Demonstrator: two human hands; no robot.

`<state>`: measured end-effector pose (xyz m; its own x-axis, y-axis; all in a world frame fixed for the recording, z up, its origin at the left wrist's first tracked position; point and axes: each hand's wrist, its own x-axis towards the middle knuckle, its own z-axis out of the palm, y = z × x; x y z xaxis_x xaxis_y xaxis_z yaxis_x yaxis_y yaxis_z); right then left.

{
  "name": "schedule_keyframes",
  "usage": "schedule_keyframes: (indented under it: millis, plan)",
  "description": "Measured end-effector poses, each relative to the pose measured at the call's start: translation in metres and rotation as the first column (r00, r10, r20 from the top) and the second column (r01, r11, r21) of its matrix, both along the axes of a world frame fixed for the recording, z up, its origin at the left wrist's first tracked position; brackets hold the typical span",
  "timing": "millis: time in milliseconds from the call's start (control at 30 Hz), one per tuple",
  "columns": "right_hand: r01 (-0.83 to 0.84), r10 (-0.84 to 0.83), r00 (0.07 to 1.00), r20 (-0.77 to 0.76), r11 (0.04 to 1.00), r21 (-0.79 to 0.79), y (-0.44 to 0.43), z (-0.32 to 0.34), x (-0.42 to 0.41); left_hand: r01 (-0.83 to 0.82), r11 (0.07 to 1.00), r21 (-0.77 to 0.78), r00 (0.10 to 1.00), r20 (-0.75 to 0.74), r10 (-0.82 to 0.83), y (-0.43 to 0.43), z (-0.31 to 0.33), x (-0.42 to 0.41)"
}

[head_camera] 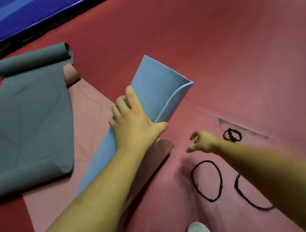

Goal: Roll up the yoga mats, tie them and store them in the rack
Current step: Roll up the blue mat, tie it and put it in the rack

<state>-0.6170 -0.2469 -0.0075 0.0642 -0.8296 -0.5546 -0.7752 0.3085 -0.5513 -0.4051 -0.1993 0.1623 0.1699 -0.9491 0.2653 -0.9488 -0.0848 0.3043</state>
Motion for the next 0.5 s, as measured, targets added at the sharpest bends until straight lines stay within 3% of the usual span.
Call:
schedule_keyframes:
  millis: [67, 200, 333, 500]
  plan:
    - [-0.027, 0.034, 0.989, -0.142, 0.999, 0.047, 0.015, -0.041, -0.008, 0.037, 0.999, 0.026, 0.999, 0.017, -0.038, -0.005, -0.011, -0.01]
    - [0.026, 0.004, 0.963, -0.269, 0.994, 0.105, 0.039, -0.106, -0.021, 0.101, 0.992, 0.077, 0.994, 0.024, -0.103, -0.009, -0.027, -0.025]
    - [0.034, -0.039, 0.923, -0.382, 0.999, -0.018, 0.047, -0.134, -0.03, 0.126, 0.987, 0.103, 0.991, 0.032, -0.13, -0.009, -0.034, -0.03]
    - [0.092, -0.099, 0.929, -0.356, 0.995, -0.035, 0.043, -0.144, -0.038, 0.156, 0.978, 0.137, 0.987, 0.014, -0.159, -0.012, -0.029, -0.026]
